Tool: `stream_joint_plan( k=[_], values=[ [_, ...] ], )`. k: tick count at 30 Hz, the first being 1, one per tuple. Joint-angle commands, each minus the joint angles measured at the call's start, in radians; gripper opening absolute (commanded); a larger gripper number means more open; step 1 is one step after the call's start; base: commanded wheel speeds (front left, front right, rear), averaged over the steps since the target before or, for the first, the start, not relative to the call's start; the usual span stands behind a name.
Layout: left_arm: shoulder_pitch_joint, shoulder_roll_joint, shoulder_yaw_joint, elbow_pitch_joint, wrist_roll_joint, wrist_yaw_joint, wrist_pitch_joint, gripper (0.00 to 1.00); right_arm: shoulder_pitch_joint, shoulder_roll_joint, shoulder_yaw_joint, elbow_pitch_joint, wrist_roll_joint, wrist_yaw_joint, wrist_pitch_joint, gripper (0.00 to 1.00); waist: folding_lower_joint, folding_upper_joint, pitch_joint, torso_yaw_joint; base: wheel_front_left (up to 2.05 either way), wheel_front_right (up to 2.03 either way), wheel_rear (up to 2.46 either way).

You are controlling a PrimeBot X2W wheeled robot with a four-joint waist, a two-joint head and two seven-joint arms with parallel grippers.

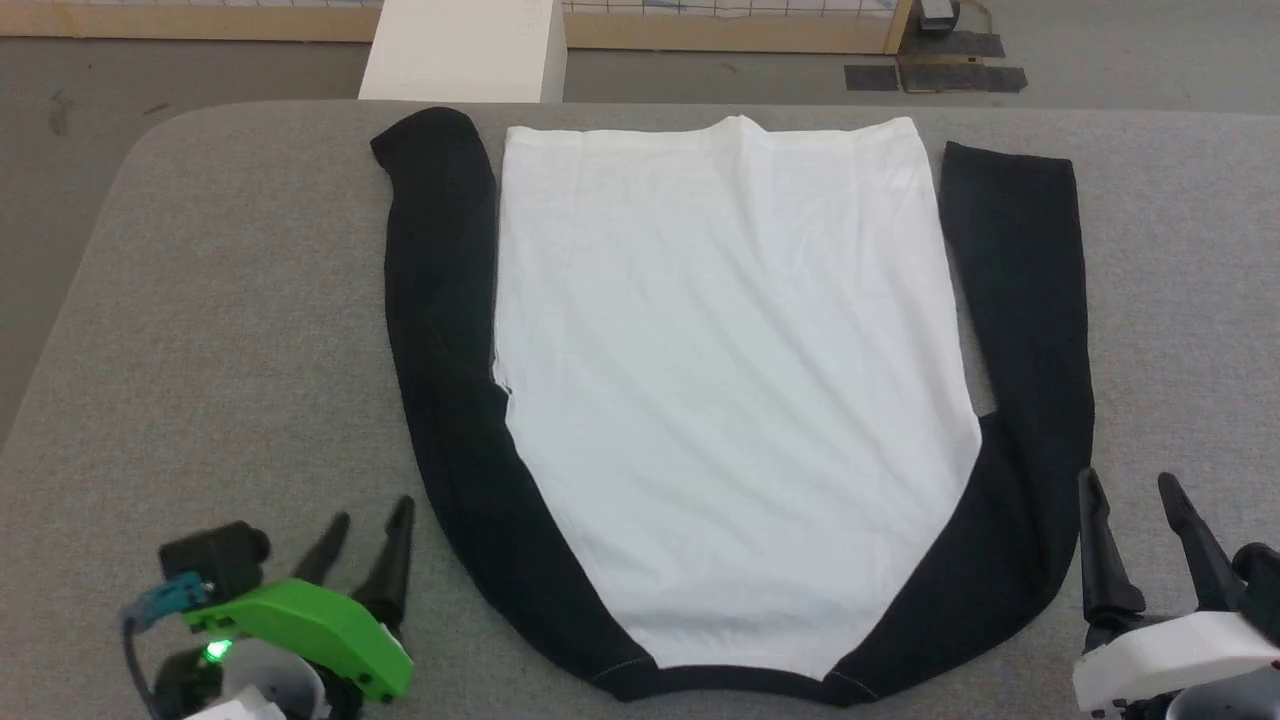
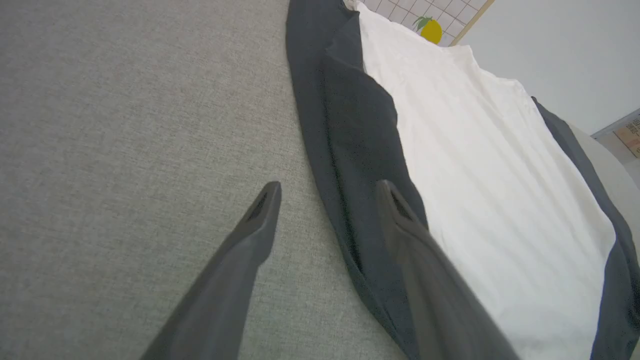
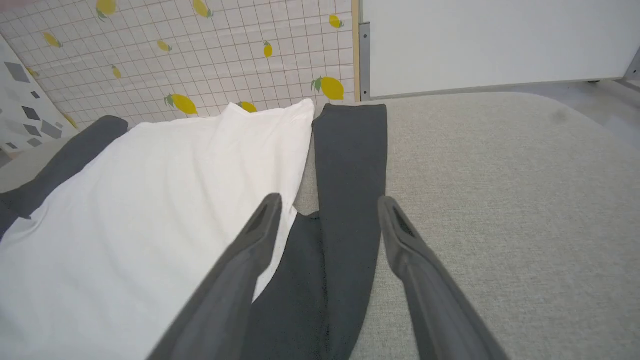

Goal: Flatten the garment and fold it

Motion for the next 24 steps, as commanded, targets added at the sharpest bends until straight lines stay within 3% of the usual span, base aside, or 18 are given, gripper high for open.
stream_joint_plan(
  k=[1,3,7,16,20,24],
  values=[
    [-0.019,0.016,0.014,-0.002,0.027,0.007,-0.023,1.0,0.0,-0.001,0.011,-0.005,-0.009,-0.002,-0.035,1.0,0.0001,0.0,0.008,-0.007,0.0,0.0,0.0],
    [-0.116,0.048,0.042,0.005,0.091,-0.018,-0.066,1.0,-0.042,-0.001,0.054,-0.009,-0.04,-0.002,-0.115,1.0,0.0001,0.0,0.05,-0.023,0.0,0.0,0.0],
    [-0.262,0.095,0.056,0.048,0.145,-0.06,-0.05,1.0,-0.098,-0.003,0.091,-0.03,-0.061,-0.002,-0.146,1.0,0.0001,0.0,0.125,-0.047,0.0,0.0,0.0],
    [-0.638,0.198,0.09,0.149,0.161,-0.124,0.164,1.0,-0.241,-0.006,0.15,-0.074,-0.056,-0.002,-0.164,1.0,0.0001,0.0,0.333,-0.128,0.0,0.0,0.0],
    [-0.794,0.244,0.12,0.181,0.131,-0.117,0.304,1.0,-0.298,-0.006,0.177,-0.096,-0.052,-0.002,-0.175,1.0,0.0001,0.0,0.426,-0.173,0.0,0.0,0.0],
    [-0.917,0.276,0.131,0.19,0.125,-0.074,0.429,1.0,-0.333,-0.005,0.199,-0.119,-0.046,-0.002,-0.18,1.0,0.0001,0.0,0.507,-0.206,0.0,0.0,0.0]
  ],
)
